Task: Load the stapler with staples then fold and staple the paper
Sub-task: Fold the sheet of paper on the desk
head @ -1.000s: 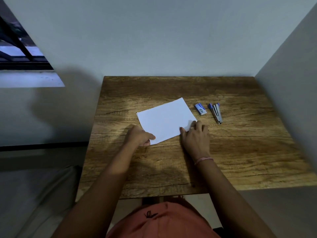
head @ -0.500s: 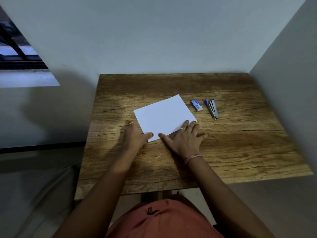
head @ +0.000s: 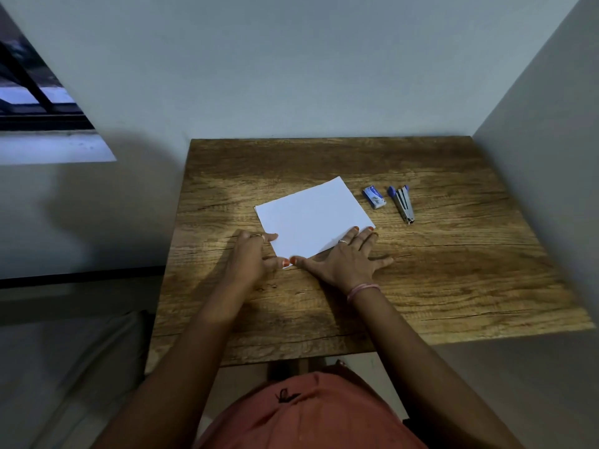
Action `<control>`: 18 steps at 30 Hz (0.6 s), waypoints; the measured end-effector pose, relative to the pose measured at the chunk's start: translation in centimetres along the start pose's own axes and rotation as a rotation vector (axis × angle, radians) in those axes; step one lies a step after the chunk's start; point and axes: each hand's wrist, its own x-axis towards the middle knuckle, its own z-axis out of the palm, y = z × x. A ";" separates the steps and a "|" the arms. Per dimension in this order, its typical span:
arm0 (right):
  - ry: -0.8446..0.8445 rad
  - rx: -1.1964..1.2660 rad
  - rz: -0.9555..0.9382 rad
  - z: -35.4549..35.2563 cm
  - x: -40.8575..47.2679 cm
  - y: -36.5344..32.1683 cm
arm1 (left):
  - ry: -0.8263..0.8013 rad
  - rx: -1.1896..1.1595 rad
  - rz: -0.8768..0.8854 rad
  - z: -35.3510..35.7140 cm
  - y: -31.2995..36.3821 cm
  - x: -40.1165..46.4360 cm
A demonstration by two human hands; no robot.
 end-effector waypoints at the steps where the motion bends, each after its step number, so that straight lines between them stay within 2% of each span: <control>1: -0.003 0.004 0.005 0.0 0.1 0.0 | -0.024 0.023 -0.002 -0.1 0.0 0.2; 7: 0.046 0.082 0.030 0.1 1.0 0.3 | -0.105 0.190 -0.054 -0.3 0.6 1.8; 13: 0.257 0.266 0.181 -1.6 4.4 4.7 | -0.163 0.257 -0.031 -0.2 0.8 2.5; 18: 0.402 0.308 0.276 -2.0 6.7 6.3 | -0.176 0.252 -0.025 -0.2 0.5 2.4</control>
